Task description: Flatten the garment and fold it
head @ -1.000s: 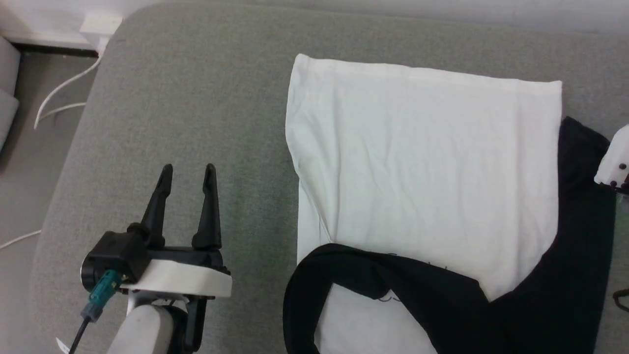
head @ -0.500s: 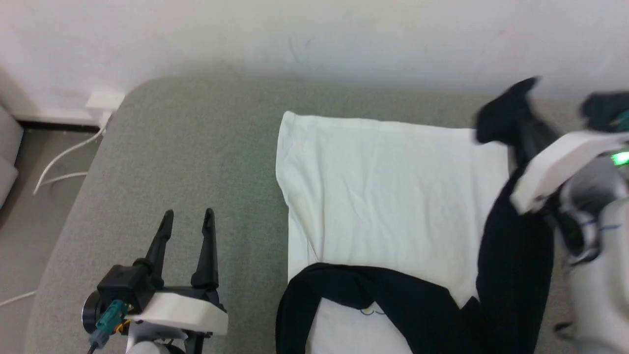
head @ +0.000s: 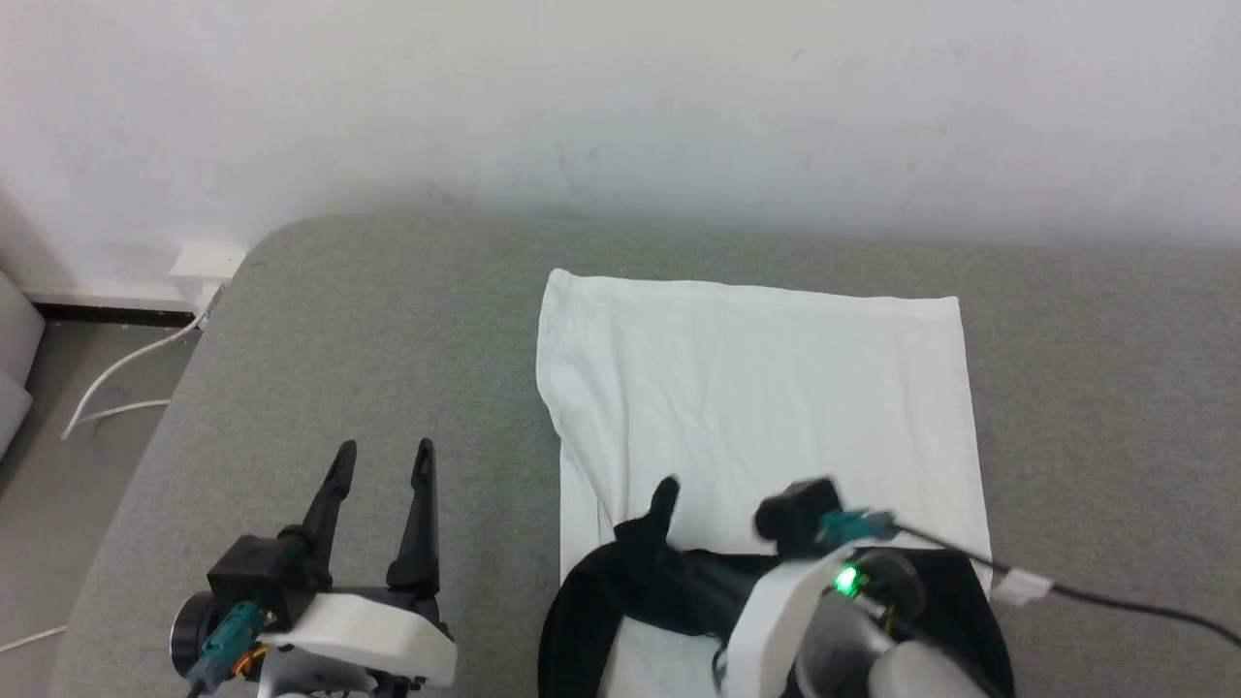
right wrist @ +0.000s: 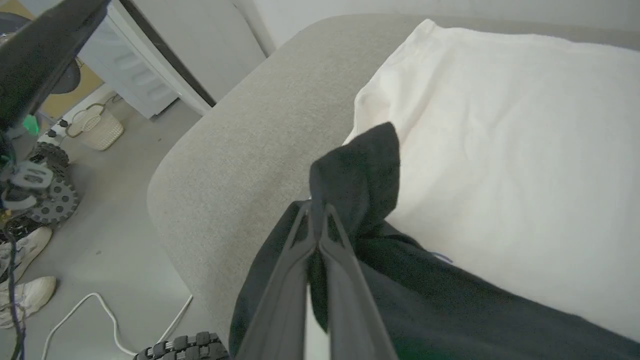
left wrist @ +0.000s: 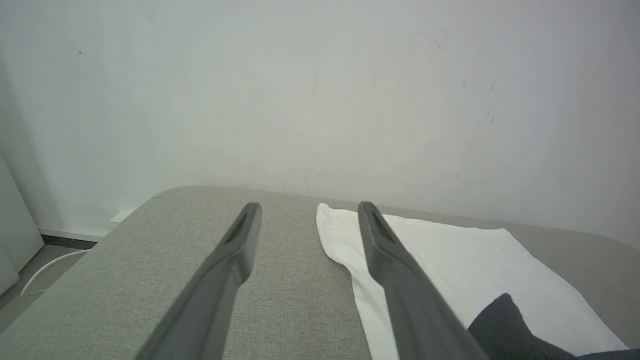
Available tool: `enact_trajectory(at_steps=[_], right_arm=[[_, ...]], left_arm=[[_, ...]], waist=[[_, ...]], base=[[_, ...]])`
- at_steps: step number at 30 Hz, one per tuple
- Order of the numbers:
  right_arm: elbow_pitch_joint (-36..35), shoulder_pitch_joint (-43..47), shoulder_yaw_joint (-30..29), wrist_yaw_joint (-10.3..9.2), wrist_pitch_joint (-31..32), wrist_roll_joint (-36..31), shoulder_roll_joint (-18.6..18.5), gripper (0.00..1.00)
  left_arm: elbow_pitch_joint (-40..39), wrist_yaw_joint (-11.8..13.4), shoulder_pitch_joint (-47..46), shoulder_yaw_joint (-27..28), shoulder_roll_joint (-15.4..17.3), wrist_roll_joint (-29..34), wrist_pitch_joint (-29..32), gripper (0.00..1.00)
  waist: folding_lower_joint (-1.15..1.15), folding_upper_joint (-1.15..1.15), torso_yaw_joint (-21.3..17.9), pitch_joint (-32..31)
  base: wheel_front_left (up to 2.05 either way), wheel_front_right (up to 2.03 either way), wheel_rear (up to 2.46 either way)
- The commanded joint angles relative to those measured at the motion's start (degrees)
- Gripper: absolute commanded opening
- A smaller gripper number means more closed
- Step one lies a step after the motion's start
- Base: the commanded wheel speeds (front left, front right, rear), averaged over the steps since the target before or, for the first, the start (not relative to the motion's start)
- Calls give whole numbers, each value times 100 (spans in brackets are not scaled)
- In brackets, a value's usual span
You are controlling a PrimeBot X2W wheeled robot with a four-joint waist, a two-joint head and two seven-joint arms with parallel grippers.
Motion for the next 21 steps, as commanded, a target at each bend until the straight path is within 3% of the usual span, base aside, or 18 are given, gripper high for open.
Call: enact_trajectory(at_steps=[1,4,5,6,7,14,21], right_arm=[[195,53,183,-5,-106,64,13,0],[657,24,606,-5,-235,113,14,0],[796,-7,711,-5,-270,131,14,36],[911,-70,814,-5,-339,75,15,80],[983,-117,899,-5,-431,75,15,100],[616,-324,1254,-5,-1528,110,15,100],[-41,-95,581,-5,-2001,-228,-59,100]], left_arm=[[13,30,72,-18,6,-41,14,100],[69,25,62,-28,-2,-61,-5,100],[92,23,53,-25,-4,-68,-19,100],[115,21,44,-22,-7,-76,-33,100],[143,23,36,-18,-11,-87,-38,100],[329,55,69,32,-2,-139,-97,100],[374,157,202,87,19,-167,-95,100]], waist=[[1,0,26,54],[1,0,24,127],[1,0,19,143],[1,0,16,156],[1,0,15,167],[1,0,-52,15],[1,0,-157,-167]], base=[[0,0,0],[0,0,0],[0,0,0],[0,0,0],[0,0,0],[0,0,0],[0,0,0]])
